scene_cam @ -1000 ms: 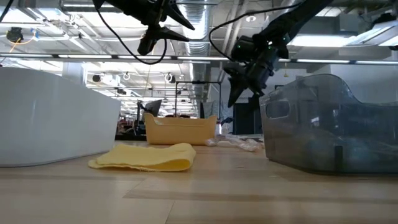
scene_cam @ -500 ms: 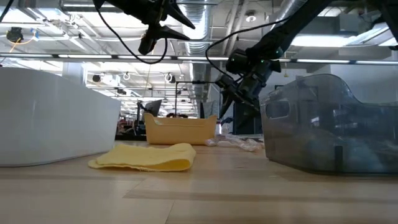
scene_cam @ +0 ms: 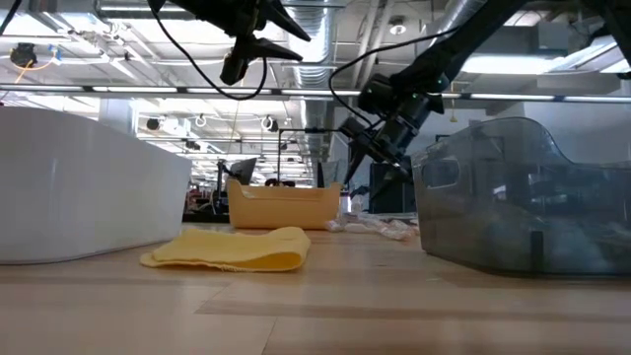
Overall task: Pick & Place Toothbrushes
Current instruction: Put the purple toothbrush into the right white bin
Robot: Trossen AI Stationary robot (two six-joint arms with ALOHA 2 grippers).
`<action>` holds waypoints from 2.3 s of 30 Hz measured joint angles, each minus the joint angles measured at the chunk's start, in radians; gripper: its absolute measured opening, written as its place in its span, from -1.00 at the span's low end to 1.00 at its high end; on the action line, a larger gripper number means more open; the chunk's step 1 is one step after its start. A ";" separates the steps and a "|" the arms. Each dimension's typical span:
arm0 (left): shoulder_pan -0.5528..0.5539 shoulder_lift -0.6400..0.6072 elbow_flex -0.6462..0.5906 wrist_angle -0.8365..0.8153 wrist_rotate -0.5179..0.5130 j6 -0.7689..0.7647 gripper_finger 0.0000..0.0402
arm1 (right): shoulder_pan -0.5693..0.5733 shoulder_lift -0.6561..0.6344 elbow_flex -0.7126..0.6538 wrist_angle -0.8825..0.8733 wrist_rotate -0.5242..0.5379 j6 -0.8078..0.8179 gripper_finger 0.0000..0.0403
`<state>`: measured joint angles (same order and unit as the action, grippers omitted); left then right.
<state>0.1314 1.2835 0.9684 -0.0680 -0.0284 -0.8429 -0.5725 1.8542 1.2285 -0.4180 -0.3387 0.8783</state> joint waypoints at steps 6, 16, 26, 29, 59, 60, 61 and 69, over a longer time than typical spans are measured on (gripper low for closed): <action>0.000 0.000 0.000 0.003 0.000 0.000 -0.41 | 0.009 0.000 0.000 0.008 0.054 0.017 0.27; 0.000 0.000 0.000 0.003 0.000 0.000 -0.41 | 0.013 0.059 -0.002 0.036 0.029 0.059 0.27; -0.007 0.000 0.000 0.005 0.000 0.000 -0.41 | 0.035 0.086 0.001 0.066 -0.004 0.074 0.27; -0.007 0.000 0.000 0.005 0.000 0.000 -0.41 | 0.024 0.086 0.001 0.064 -0.001 0.082 0.27; -0.007 0.000 0.000 0.007 0.000 0.000 -0.41 | 0.022 0.086 0.001 0.105 0.053 0.089 -0.83; -0.007 0.000 0.000 0.007 0.000 0.000 -0.41 | 0.022 0.086 0.001 0.105 0.052 0.085 -0.89; -0.007 0.000 0.000 0.006 0.000 0.000 -0.41 | 0.022 0.086 0.001 0.104 0.053 0.078 -0.94; -0.007 0.000 0.000 0.006 0.011 0.000 -0.41 | 0.023 0.085 0.001 0.041 0.049 0.030 -0.99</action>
<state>0.1246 1.2835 0.9682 -0.0620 -0.0174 -0.8429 -0.5499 1.9392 1.2299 -0.3771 -0.2895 0.9085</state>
